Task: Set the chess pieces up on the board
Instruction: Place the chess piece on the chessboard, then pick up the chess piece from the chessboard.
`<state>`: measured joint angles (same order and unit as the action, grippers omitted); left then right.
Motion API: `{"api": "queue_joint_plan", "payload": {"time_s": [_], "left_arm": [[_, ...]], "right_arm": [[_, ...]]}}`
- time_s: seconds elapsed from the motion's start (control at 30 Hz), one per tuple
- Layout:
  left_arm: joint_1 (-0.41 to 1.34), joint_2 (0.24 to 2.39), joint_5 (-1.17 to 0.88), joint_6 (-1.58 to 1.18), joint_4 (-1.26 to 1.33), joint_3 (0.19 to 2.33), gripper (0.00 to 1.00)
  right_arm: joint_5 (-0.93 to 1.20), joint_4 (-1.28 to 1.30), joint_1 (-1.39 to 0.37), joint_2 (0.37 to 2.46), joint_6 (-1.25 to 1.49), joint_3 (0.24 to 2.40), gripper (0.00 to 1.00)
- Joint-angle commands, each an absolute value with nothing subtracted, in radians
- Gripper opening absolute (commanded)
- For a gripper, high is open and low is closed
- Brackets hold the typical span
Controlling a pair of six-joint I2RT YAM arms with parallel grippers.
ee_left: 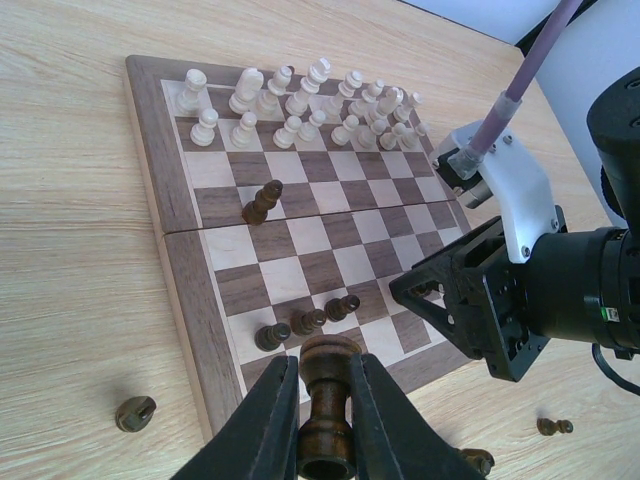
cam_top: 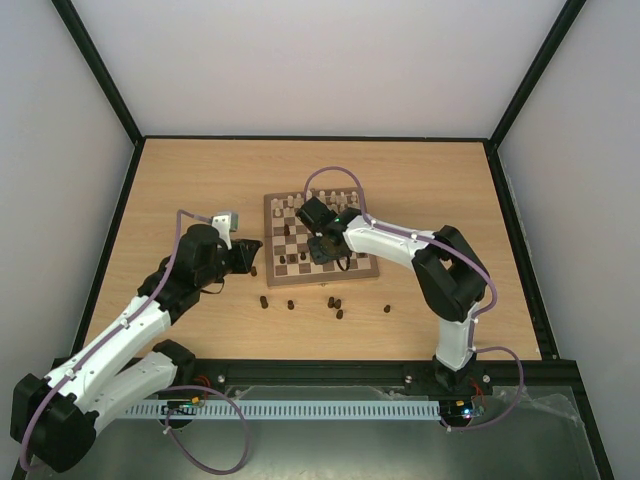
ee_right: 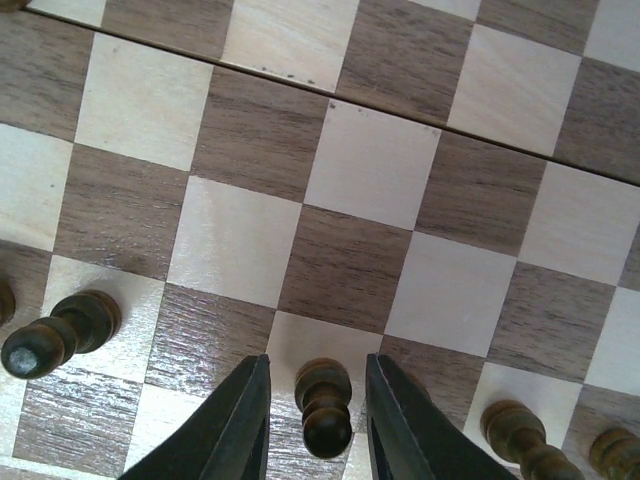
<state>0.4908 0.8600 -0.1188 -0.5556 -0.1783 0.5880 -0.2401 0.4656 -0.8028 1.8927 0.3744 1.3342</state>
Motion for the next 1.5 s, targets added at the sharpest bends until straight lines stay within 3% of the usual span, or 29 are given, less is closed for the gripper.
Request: {"api": "queue_joint_plan", "payload": {"time_s": [0.0, 0.17, 0.33, 0.83, 1.47], "left_arm": [[0.494, 0.86, -0.121, -0.545, -0.167, 0.578, 0.07], [0.494, 0.863, -0.118, -0.546, -0.166, 0.578, 0.07], [0.494, 0.865, -0.112, -0.545, -0.167, 0.576, 0.07], [0.489, 0.848, -0.107, -0.54, -0.176, 0.567, 0.07], [0.473, 0.851, -0.132, -0.54, -0.161, 0.56, 0.07]], "right_arm": [[-0.236, 0.479, -0.806, 1.875, 0.371, 1.347, 0.3], [-0.236, 0.485, -0.806, 1.83, 0.373, 1.375, 0.41], [-0.209, 0.478, -0.806, 1.821, 0.371, 1.436, 0.44], [-0.099, 0.55, -0.806, 2.102, 0.347, 1.806, 0.39], [-0.108, 0.589, -0.805, 2.252, 0.336, 1.931, 0.27]]}}
